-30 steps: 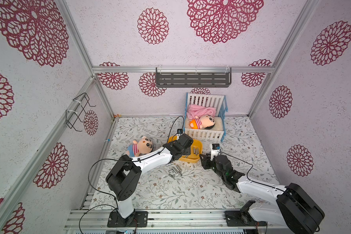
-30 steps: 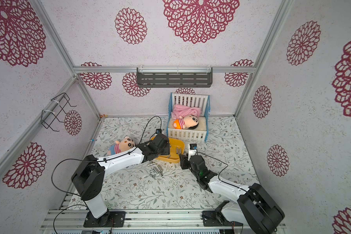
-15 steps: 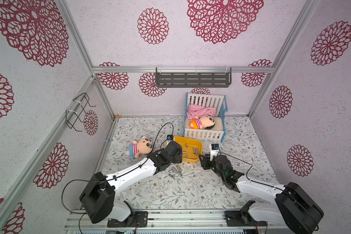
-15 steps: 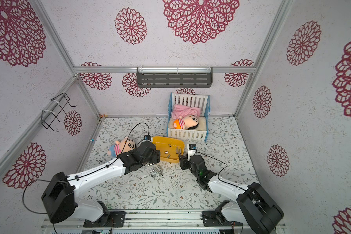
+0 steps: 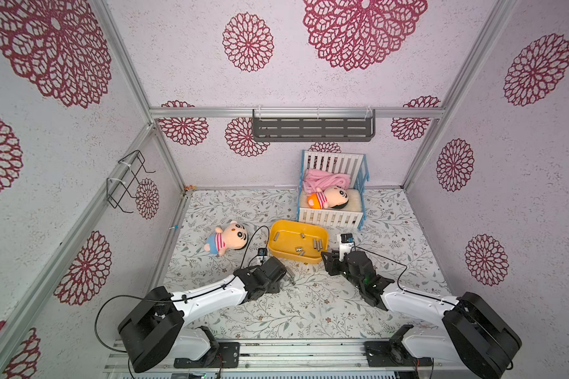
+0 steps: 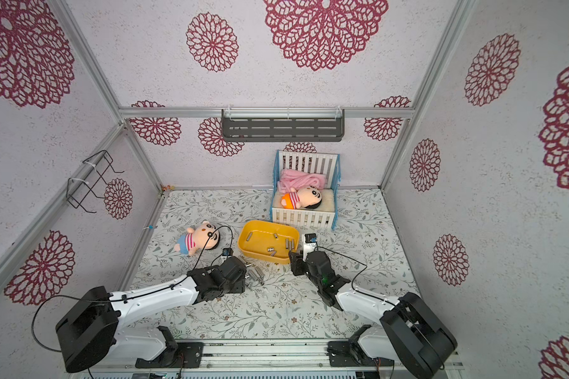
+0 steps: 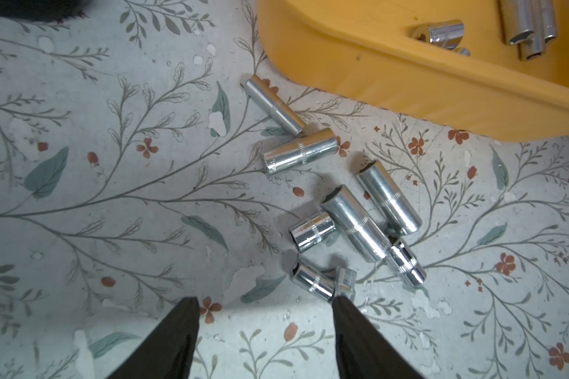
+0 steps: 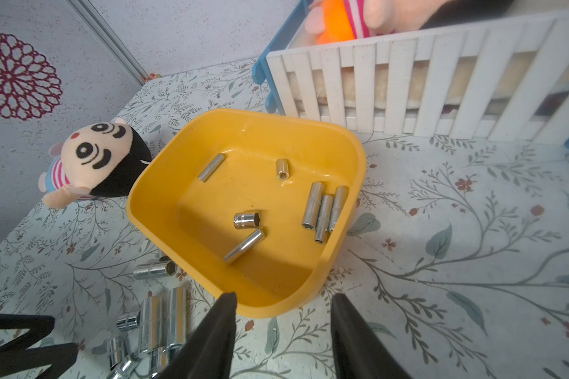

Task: Put the screws on the desktop into the storage box
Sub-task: Pick up the screw from the center of the board.

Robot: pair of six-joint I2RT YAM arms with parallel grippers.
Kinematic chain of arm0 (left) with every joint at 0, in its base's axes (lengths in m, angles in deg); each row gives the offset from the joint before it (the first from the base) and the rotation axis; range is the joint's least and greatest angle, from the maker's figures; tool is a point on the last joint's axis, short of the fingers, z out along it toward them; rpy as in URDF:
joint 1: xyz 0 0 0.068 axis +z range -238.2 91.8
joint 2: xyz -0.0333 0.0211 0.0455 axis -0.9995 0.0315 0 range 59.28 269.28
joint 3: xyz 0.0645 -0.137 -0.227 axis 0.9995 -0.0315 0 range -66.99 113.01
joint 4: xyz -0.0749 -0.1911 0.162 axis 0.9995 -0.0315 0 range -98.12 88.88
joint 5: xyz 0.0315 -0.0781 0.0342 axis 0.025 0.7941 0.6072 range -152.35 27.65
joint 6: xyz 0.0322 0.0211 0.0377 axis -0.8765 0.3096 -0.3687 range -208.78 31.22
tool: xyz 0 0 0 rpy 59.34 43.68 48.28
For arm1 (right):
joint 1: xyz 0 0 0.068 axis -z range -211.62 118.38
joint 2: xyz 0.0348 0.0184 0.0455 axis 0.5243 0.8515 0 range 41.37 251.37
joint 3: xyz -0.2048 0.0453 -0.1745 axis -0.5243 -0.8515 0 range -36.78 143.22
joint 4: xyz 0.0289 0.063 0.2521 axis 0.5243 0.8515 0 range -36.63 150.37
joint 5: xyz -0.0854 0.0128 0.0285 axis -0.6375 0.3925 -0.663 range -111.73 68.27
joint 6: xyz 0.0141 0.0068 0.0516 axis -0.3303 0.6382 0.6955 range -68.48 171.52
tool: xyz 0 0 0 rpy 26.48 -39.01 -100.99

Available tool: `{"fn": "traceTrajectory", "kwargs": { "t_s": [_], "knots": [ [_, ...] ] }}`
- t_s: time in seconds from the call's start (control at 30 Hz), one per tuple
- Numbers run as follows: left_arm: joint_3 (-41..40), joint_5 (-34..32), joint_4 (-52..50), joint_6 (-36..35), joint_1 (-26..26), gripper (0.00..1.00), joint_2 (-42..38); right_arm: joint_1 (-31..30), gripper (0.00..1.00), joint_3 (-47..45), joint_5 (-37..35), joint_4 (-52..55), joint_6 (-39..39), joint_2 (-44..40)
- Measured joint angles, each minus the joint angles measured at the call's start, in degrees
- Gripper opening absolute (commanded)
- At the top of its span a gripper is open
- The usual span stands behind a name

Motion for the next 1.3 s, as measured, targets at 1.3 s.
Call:
{"fn": "traceTrajectory", "kwargs": {
  "t_s": [1.3],
  "knots": [
    [-2.23,-7.08,10.86,31.50,-6.71,0.31,9.77,-0.13,0.51,2.23,0.24,0.74,-0.28,1.77]
  ]
}}
